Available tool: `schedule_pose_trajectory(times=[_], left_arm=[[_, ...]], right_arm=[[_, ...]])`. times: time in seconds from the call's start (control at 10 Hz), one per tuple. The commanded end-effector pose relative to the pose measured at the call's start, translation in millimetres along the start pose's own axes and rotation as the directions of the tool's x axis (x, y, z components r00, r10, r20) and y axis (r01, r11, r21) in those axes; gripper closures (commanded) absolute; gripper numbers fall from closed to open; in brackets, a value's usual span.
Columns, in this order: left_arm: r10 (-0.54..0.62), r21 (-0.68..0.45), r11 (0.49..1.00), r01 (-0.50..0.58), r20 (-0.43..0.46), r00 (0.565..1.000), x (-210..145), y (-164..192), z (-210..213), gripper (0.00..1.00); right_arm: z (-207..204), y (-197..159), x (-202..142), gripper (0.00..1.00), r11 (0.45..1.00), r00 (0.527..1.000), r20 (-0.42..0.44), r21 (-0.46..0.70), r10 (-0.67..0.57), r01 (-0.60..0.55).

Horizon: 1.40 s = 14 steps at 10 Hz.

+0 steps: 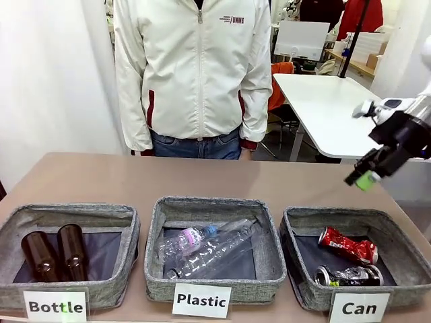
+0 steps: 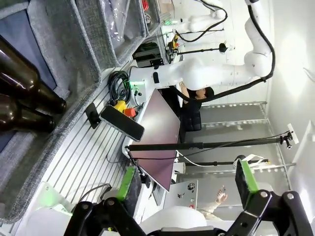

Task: Sort the can waste into the basket.
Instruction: Pick up the can waste from the table and place it in the right Fabric basket.

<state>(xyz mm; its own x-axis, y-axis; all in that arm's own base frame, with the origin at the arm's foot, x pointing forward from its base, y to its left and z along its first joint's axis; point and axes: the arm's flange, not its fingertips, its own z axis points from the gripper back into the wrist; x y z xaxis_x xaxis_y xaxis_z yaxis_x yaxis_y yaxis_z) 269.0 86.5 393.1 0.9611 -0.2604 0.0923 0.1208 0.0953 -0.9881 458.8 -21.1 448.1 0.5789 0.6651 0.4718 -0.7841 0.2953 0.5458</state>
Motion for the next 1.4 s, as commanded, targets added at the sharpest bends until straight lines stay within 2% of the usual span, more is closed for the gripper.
schedule_pose_trajectory(times=[0.0, 0.1, 0.3, 0.4, 0.5, 1.3], left_arm=[[-0.015, -0.019, 1.000, 0.016, 0.009, 1.000, -1, -3, 2, 0.00], [-0.015, -0.019, 1.000, 0.016, 0.009, 1.000, -1, -3, 2, 0.00], [-0.015, -0.019, 1.000, 0.016, 0.009, 1.000, -1, -3, 2, 0.00], [-0.015, -0.019, 1.000, 0.016, 0.009, 1.000, -1, -3, 2, 0.00], [-0.015, -0.019, 1.000, 0.016, 0.009, 1.000, -1, -3, 2, 0.00], [-0.015, -0.019, 1.000, 0.016, 0.009, 1.000, -1, -3, 2, 0.00]], right_arm=[[7, -29, 4, 0.00, 0.994, 0.845, 0.523, 0.071, -0.113, 0.089], [14, -38, -1, 0.00, 0.987, 0.769, 0.620, 0.131, -0.153, 0.091], [21, -46, -8, 0.00, 0.978, 0.691, 0.698, 0.200, -0.187, 0.063], [22, -47, -9, 0.00, 0.973, 0.697, 0.693, 0.230, -0.187, 0.032], [25, -51, -9, 0.00, 0.976, 0.791, 0.577, 0.182, -0.203, 0.118], [25, -51, -9, 0.00, 0.976, 0.791, 0.577, 0.182, -0.203, 0.118]])
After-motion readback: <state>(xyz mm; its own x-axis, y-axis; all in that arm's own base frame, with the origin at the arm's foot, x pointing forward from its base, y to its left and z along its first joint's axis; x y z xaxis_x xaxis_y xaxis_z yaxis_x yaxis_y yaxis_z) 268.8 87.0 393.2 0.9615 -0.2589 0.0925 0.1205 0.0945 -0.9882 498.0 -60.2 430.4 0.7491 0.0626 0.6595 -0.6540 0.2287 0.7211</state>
